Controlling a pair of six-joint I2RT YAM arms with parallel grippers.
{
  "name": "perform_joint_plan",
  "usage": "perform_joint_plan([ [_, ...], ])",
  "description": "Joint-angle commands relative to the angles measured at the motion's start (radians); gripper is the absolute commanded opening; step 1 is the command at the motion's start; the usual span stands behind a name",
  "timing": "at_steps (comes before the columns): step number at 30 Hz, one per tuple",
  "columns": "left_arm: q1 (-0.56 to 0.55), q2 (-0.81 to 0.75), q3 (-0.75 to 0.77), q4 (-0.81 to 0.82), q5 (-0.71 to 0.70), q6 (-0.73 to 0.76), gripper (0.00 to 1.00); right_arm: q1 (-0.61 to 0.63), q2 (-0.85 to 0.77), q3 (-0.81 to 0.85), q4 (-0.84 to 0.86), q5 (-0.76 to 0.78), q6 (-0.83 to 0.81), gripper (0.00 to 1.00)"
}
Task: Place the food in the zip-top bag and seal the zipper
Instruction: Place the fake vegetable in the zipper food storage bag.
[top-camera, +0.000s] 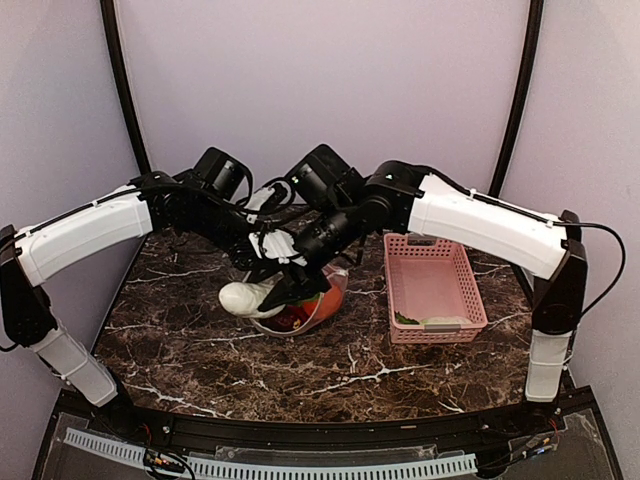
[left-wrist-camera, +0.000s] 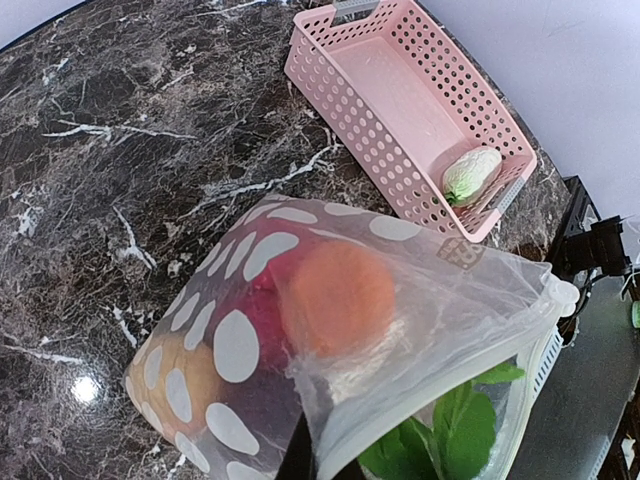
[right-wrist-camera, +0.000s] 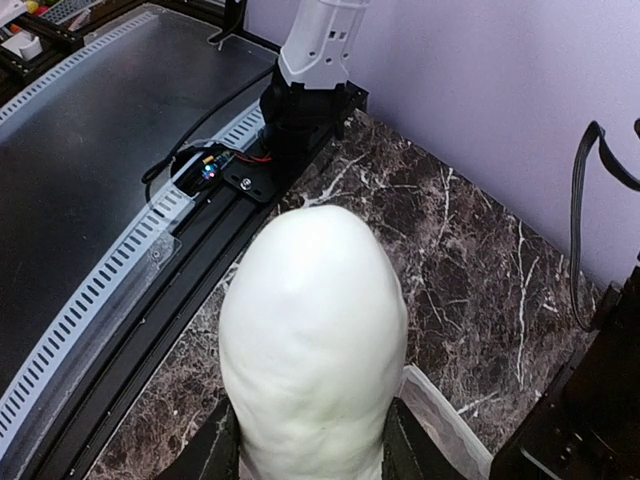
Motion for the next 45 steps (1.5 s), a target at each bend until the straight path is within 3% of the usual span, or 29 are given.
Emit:
perform_joint_plan([
  [1,0.006,-0.052,-0.024,-0.024,0.004,0.003,0.01,-0.007,-0.030,-0.067,0.044,0.136,-0.022,0.30],
  [8,0.006,-0.060,-0.034,-0.022,-0.001,0.008,0.01,-0.009,-0.015,-0.112,0.002,0.358,-0.022,0.30],
  [19,0.007,-0.054,-0.039,-0.012,0.007,0.007,0.01,0.008,0.074,-0.049,-0.055,0.660,-0.029,0.32],
  [22,0.007,-0.053,-0.042,-0.009,0.009,0.007,0.01,0.015,0.097,-0.052,-0.052,0.705,-0.035,0.38],
  [27,0.008,-0.053,-0.044,-0.006,0.010,0.006,0.01,0.026,0.118,-0.070,-0.032,0.770,-0.040,0.58],
  [31,0.007,-0.053,-0.045,-0.009,0.005,0.009,0.01,0.029,0.099,-0.064,-0.022,0.757,-0.034,0.68],
  [36,0.009,-0.050,-0.048,-0.008,-0.004,0.009,0.01,0.035,0.044,-0.041,-0.048,0.670,-0.020,0.71],
  [45,0.013,-0.048,-0.042,0.006,-0.011,0.036,0.01,0.031,-0.135,-0.113,-0.089,0.285,0.052,0.72],
])
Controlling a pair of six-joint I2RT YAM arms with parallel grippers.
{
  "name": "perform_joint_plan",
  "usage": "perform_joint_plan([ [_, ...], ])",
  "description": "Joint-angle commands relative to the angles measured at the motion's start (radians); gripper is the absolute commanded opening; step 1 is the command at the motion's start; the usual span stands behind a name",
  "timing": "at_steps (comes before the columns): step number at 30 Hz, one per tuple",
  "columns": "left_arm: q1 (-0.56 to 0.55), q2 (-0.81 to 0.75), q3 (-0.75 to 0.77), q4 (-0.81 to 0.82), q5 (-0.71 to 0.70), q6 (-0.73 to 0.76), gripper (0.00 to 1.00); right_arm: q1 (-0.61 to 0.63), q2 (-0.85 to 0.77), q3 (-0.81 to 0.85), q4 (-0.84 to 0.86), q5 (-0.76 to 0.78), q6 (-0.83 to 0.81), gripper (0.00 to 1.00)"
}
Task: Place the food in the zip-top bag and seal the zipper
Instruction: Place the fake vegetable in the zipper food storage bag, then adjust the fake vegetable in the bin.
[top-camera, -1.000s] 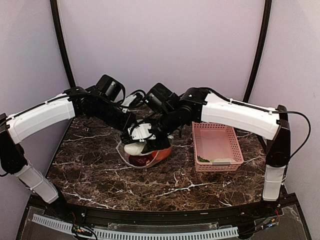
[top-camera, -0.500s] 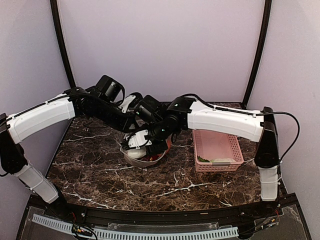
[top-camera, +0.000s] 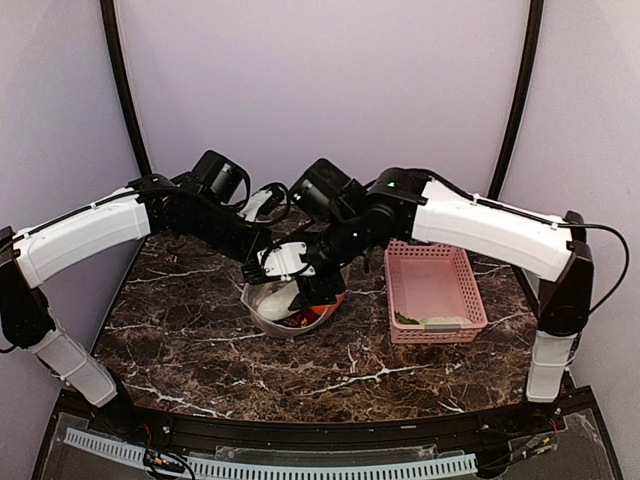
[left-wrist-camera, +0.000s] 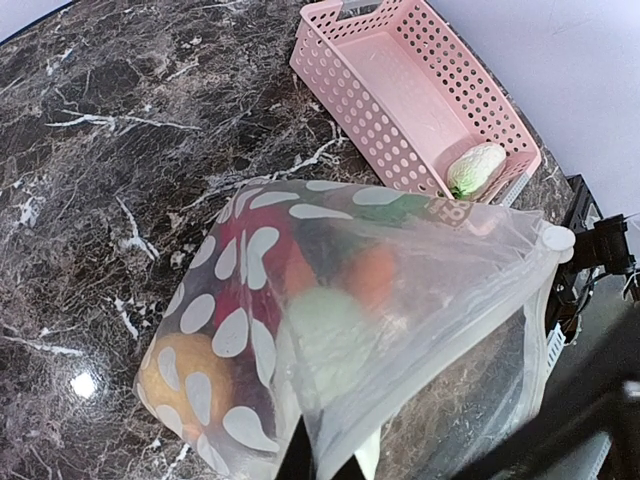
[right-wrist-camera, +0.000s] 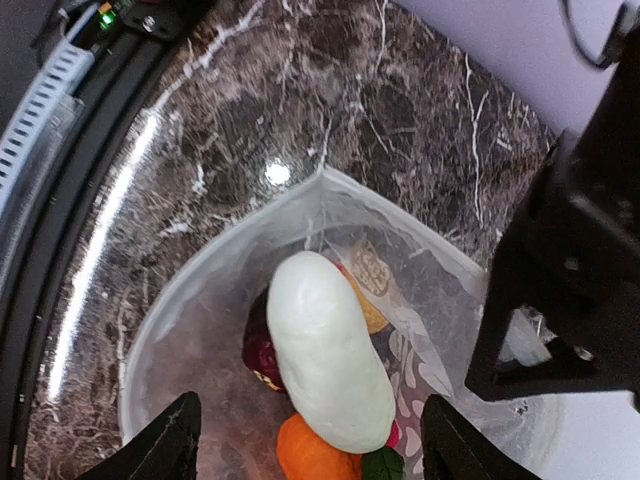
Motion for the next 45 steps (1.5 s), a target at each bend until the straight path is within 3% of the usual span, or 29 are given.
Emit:
perform_joint_plan([
  [1,0.008,-0.031,-0.011,0.005,-0.016,0.060,0.01,0.003,-0.153,-0.060,-0.024,-0.255,0.049,0.73],
  [6,0.008,-0.020,-0.013,0.019,-0.035,0.145,0.01,-0.041,-0.231,-0.102,-0.068,-0.432,0.089,0.72],
  [13,0.008,0.002,0.003,0.052,-0.020,0.115,0.01,-0.126,-0.417,-0.294,-0.134,-0.421,0.040,0.70],
  [18,0.009,0.028,0.028,0.058,0.002,0.068,0.01,-0.268,-0.573,-0.494,-0.129,-0.403,0.031,0.68],
  [22,0.008,0.037,0.042,0.074,0.003,0.052,0.01,-0.451,-0.636,-0.636,-0.121,-0.382,0.005,0.67],
  [27,0.008,0.058,0.068,0.064,0.020,0.044,0.01,-0.637,-0.600,-0.739,-0.121,-0.360,-0.012,0.63],
  [32,0.008,0.064,0.067,0.053,0.012,0.037,0.01,-0.748,-0.486,-0.725,-0.130,-0.284,0.029,0.56],
  [45,0.008,0.060,0.034,0.083,0.025,0.019,0.01,-0.760,-0.357,-0.765,-0.120,-0.138,-0.036,0.54],
])
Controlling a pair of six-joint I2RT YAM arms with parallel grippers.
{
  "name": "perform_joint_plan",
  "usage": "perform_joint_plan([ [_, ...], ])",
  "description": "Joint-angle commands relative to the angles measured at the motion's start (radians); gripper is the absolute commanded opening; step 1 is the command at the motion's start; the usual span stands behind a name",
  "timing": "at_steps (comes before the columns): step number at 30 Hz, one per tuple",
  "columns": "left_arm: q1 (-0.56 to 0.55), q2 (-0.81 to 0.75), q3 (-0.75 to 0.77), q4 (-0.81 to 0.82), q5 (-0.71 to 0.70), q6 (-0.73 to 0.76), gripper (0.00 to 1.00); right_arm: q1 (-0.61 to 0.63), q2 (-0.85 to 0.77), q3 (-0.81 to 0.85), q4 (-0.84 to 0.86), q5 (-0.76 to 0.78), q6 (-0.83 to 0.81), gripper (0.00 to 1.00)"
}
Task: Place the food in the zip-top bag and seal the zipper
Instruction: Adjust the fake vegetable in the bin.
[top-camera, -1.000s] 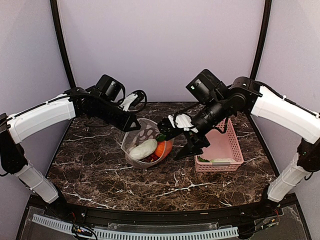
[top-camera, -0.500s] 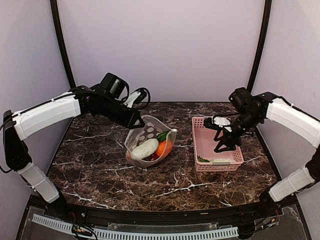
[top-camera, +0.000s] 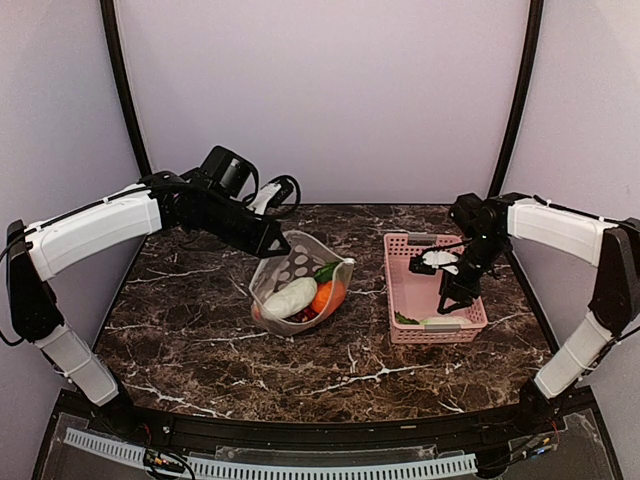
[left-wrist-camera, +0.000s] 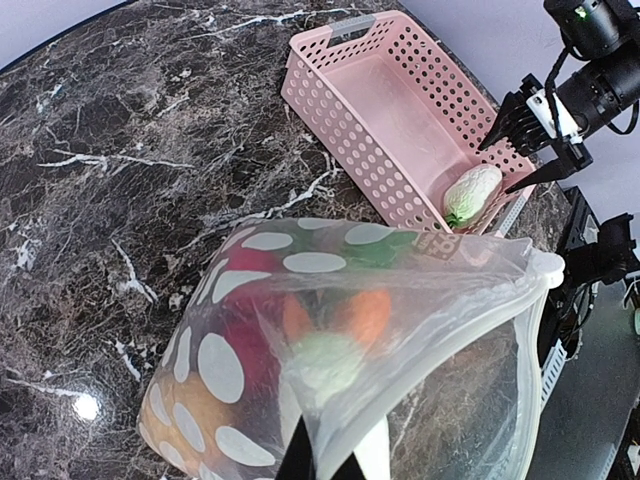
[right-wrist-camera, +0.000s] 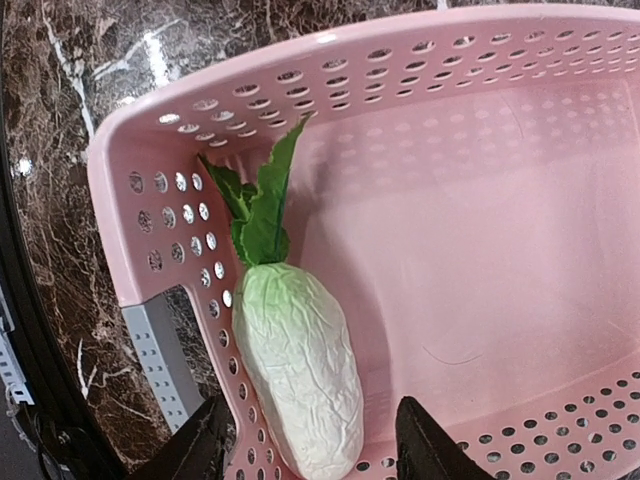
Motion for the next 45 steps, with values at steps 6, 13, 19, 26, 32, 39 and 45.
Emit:
perform_joint_plan([
  [6,0.004,-0.005,-0.025,0.027,0.026,0.000,0.01,0.006,0.050,-0.051,0.042,0.075,-0.027,0.52],
  [13,0.004,-0.007,-0.040,0.032,0.025,0.005,0.01,0.056,0.058,-0.133,0.099,0.100,-0.056,0.51],
  [19,0.004,-0.015,-0.054,0.038,0.031,0.001,0.01,0.080,0.102,-0.145,0.129,0.137,-0.042,0.49],
  [26,0.004,-0.018,-0.061,0.042,0.035,0.000,0.01,0.084,0.142,-0.123,0.144,0.155,-0.025,0.32],
  [32,0.004,-0.018,-0.064,0.039,0.035,0.002,0.01,0.083,0.154,-0.078,0.127,0.155,-0.003,0.16],
  [39,0.004,-0.017,-0.069,0.039,0.034,0.007,0.01,0.088,0.128,0.000,0.084,0.156,0.017,0.16],
  [45,0.004,-0.005,-0.070,0.051,0.046,0.005,0.01,0.088,0.141,-0.036,0.194,0.264,0.027,0.27],
])
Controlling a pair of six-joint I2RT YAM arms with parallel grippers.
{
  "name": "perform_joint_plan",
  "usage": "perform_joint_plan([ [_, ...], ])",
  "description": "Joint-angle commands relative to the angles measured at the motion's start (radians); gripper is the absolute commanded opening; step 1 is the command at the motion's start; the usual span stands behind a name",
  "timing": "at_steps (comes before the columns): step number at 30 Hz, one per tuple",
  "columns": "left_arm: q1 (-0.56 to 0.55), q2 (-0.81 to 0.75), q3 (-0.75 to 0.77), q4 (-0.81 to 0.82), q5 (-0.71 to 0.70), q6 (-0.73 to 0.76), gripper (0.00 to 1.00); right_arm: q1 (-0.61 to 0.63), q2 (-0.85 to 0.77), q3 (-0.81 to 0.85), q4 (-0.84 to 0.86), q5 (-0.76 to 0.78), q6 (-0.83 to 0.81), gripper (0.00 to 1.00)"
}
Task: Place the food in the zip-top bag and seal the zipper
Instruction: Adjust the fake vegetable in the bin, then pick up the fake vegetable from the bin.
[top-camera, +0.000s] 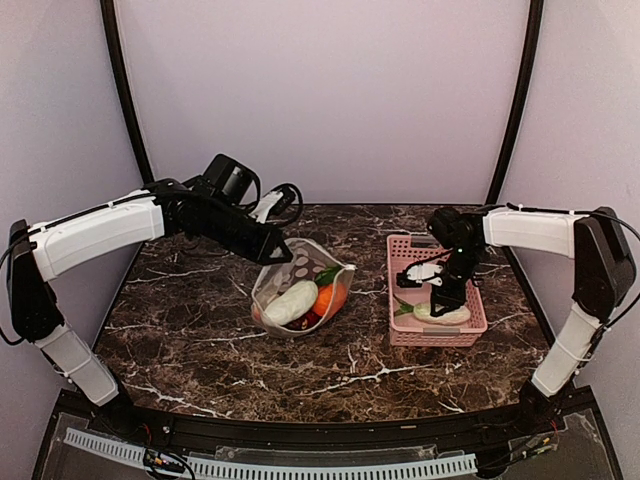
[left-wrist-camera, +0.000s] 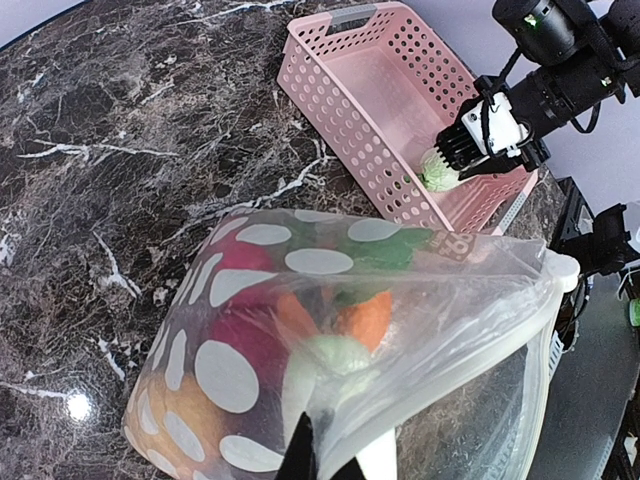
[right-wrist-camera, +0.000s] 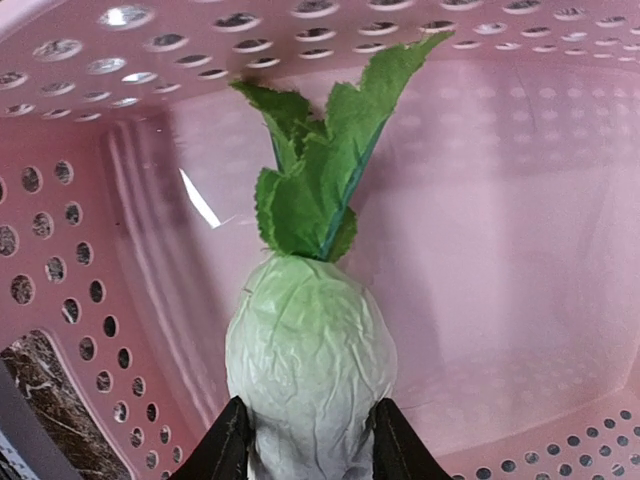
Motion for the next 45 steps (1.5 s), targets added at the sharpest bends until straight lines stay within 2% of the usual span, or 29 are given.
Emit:
perform_joint_plan([
  [1,0.004,0.000,-0.013,0.008,0.016,0.003,0.01,0.007,0.017,-0.016,0.080,0.091,0.027,0.32],
  [9,0.004,0.000,-0.005,-0.003,0.019,0.003,0.01,0.008,0.055,-0.016,0.056,0.121,0.063,0.60],
  [14,0.004,0.000,-0.020,0.008,0.026,0.000,0.01,0.008,0.055,-0.011,0.031,0.152,0.085,0.62],
  [18,0.004,0.010,-0.015,0.014,0.035,-0.004,0.01,0.008,0.061,-0.009,0.019,0.135,0.097,0.56],
  [22,0.004,0.017,-0.008,0.015,0.040,-0.004,0.01,0.008,0.065,0.013,0.002,0.119,0.108,0.37],
  [25,0.004,0.019,-0.006,0.015,0.048,-0.006,0.01,0.013,0.040,0.062,-0.030,0.067,0.110,0.29],
  [29,0.004,0.018,-0.008,0.021,0.053,-0.010,0.01,0.022,-0.024,0.157,-0.069,-0.012,0.102,0.28],
  [37,0.004,0.027,0.023,0.008,0.033,-0.008,0.01,0.072,-0.156,0.306,-0.078,-0.341,0.055,0.27],
  [45,0.004,0.040,0.031,-0.005,0.015,-0.010,0.01,0.243,-0.170,0.457,-0.092,-0.499,0.078,0.25],
])
